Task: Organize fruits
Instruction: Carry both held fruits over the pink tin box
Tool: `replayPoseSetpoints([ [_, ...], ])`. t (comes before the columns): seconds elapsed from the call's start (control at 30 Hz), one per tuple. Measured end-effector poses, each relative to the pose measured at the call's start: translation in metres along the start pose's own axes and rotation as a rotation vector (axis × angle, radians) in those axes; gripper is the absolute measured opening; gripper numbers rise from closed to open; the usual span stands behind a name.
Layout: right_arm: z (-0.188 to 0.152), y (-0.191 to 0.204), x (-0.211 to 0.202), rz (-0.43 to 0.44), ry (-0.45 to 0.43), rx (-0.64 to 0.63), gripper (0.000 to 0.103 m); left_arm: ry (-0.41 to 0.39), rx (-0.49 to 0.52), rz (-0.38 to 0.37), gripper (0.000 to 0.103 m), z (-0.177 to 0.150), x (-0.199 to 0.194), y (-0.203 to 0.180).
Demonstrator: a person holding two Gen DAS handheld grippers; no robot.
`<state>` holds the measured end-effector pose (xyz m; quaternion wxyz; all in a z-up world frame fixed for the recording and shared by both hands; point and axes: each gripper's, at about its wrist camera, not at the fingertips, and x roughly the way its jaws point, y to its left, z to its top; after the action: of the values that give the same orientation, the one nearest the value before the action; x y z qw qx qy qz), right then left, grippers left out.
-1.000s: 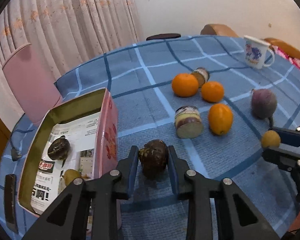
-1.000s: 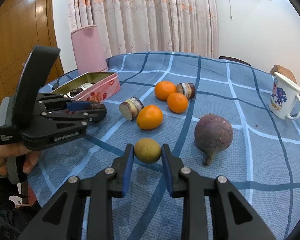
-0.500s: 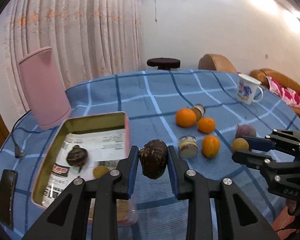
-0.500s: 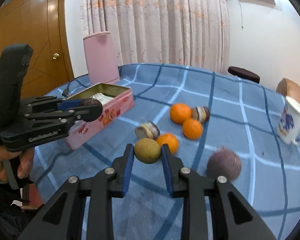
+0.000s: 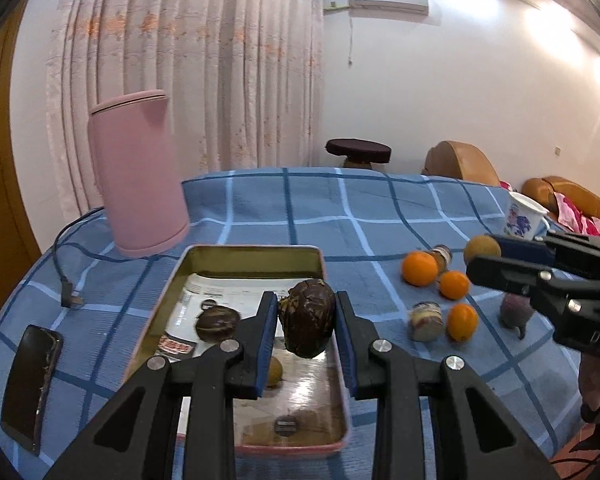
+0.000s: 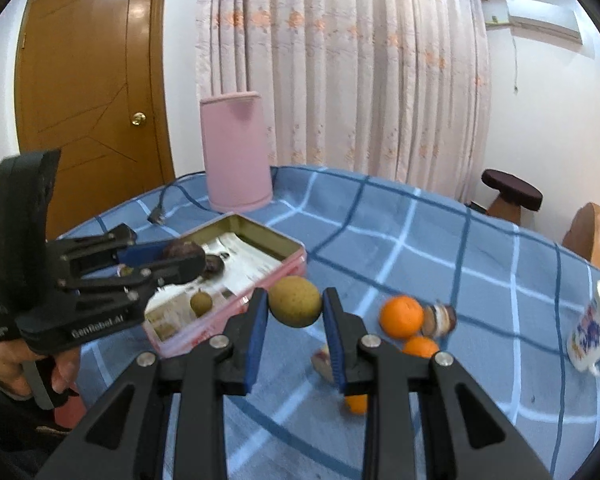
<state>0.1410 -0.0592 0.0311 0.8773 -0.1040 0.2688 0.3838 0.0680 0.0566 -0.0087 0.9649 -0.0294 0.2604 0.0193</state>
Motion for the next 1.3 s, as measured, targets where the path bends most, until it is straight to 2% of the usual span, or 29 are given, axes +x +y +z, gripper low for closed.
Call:
replayPoseSetpoints([
  [0.3,0.025,0.014,0.028,0.04,-0.023,0.003,0.031,-0.006,-0.036,0.046,0.03,0.002,0.001,0.029],
  [0.53,0.033,0.029,0.058,0.057,-0.007,-0.005,0.031,0.014,-0.065,0.086,0.03,-0.001,0.006,0.052],
  [0.97,0.024,0.05,0.107,0.08,0.073,-0.022,0.031,0.05,-0.088,0.117,0.03,-0.011,0.016,0.069],
  [1.3,0.017,0.057,0.123,0.087,0.121,-0.032,0.031,0.073,-0.089,0.12,0.03,-0.013,0.02,0.07],
])
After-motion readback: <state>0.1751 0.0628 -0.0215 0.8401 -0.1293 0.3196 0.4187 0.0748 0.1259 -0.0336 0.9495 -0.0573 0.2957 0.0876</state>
